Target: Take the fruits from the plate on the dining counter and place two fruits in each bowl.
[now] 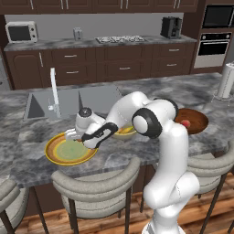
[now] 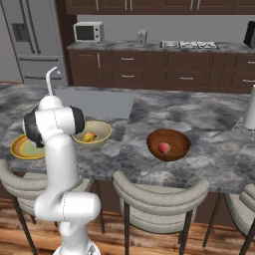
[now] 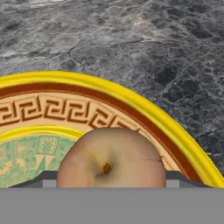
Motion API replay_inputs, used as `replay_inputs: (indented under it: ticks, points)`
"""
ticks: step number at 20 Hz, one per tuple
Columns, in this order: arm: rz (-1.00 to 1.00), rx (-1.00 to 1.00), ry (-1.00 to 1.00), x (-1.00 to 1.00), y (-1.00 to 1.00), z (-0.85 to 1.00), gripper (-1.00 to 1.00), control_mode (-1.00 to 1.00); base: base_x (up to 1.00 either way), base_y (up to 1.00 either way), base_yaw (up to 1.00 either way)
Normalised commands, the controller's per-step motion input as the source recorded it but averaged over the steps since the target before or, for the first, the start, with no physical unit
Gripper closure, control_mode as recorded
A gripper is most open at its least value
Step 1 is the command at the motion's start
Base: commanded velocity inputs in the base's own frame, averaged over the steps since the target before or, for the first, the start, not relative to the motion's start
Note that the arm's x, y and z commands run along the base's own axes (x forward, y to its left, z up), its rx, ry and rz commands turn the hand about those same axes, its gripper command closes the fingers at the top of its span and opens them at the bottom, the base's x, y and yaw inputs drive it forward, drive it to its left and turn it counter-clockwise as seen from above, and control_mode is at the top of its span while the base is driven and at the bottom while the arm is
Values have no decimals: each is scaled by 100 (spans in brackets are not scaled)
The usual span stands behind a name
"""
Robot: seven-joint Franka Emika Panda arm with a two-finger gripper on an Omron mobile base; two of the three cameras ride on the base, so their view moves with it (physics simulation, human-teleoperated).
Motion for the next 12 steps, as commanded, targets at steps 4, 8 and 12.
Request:
replay_inputs:
  ticks: [4, 8, 12]
  points:
    - [-4, 0, 0, -6, -9, 60, 100, -100, 0, 0, 0]
    - [-9, 0, 1, -29, -32, 82, 100, -100, 0, 0, 0]
    - [-12, 0, 0, -33, -73, 60, 100, -100, 0, 0, 0]
